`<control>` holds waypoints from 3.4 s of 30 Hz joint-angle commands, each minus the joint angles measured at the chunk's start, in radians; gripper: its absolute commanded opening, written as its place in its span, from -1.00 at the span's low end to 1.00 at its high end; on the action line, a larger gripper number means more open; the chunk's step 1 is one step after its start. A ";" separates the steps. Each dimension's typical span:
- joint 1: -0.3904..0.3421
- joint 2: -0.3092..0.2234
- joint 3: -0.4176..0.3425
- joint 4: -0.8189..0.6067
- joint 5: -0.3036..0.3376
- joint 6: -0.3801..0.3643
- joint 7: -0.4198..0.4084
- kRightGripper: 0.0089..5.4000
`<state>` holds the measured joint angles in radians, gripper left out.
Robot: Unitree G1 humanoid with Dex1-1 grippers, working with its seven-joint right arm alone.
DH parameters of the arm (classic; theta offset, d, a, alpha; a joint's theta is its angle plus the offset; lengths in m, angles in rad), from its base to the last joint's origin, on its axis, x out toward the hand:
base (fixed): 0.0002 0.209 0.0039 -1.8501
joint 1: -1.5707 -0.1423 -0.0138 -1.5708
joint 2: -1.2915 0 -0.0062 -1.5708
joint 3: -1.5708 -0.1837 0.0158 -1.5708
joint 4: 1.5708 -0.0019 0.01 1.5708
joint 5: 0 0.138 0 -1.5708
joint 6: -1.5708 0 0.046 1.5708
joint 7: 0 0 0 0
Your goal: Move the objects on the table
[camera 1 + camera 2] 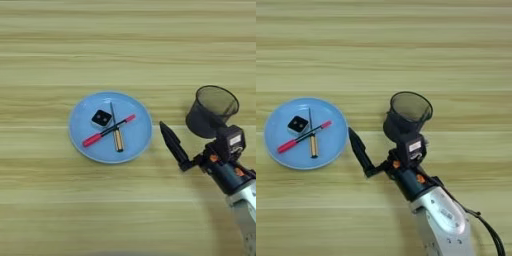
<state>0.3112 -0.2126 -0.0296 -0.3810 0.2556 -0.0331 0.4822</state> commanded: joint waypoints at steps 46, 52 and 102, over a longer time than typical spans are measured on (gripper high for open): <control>-0.371 -0.065 0.181 0.203 -0.405 0.003 -0.085 0.99; -0.380 -0.099 0.238 0.218 -0.522 -0.035 -0.098 0.99; -0.539 -0.148 0.348 0.363 -0.721 -0.006 -0.002 0.99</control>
<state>-0.1695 -0.3535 0.3295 0.0127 -0.4704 -0.0255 0.5005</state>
